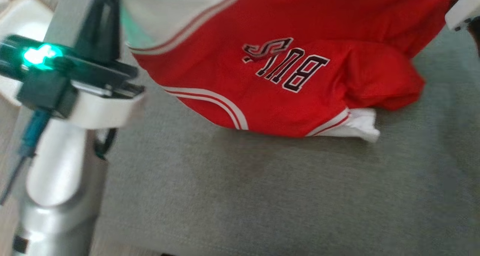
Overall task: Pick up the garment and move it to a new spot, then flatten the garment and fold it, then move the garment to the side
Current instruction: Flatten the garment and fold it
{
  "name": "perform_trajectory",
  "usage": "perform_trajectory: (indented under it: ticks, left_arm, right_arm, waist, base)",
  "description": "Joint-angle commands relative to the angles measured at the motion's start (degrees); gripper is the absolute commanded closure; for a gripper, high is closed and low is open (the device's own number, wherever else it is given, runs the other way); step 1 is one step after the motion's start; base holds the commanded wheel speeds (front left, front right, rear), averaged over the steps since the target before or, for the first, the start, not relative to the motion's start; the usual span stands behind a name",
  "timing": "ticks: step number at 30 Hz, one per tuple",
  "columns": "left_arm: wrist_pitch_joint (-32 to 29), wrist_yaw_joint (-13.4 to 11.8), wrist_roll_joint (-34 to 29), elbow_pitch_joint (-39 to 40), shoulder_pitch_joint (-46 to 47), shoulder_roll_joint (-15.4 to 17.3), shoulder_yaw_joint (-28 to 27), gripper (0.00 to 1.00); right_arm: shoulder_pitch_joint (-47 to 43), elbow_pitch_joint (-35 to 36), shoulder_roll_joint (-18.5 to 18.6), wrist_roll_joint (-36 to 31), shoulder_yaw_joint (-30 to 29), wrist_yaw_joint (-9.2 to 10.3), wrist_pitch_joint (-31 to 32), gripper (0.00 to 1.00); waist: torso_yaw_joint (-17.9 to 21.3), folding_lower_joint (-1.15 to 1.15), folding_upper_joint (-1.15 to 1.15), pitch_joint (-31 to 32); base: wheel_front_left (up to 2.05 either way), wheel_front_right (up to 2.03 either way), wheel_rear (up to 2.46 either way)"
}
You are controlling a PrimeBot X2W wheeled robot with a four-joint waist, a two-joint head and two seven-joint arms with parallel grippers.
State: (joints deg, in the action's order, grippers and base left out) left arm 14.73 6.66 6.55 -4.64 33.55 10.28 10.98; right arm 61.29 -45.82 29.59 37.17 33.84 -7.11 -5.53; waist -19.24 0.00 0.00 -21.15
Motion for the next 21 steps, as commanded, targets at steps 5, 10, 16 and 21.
perform_trajectory:
  ticks: [5,10,16,21]
  left_arm:
    - [0.27,0.58,0.48,1.24,5.19,6.63,-4.02,1.00]
    - [0.05,0.71,1.82,0.30,6.43,10.34,-3.99,1.00]
    - [-3.07,0.76,4.53,4.08,6.05,13.25,-5.04,1.00]
    - [-5.98,0.69,5.45,9.12,6.55,15.22,-6.11,1.00]
  right_arm:
    - [-4.13,6.71,1.18,5.58,0.41,-0.37,-3.91,1.00]
    - [-8.48,12.58,3.46,9.23,-0.14,-0.37,-5.44,1.00]
    - [-13.69,19.97,6.46,11.45,-3.37,-0.37,-5.58,1.00]
    - [-16.46,25.77,7.27,12.71,-9.09,-0.37,-4.46,1.00]
  waist:
    - [8.65,0.00,0.00,10.87]
    - [12.78,0.00,0.00,17.71]
    - [16.68,0.00,0.00,23.68]
    - [18.85,0.00,0.00,26.05]
  base:
    - [0.00,0.00,0.00]
    - [0.00,0.00,0.00]
    - [0.00,0.00,0.00]
    - [0.00,0.00,0.00]
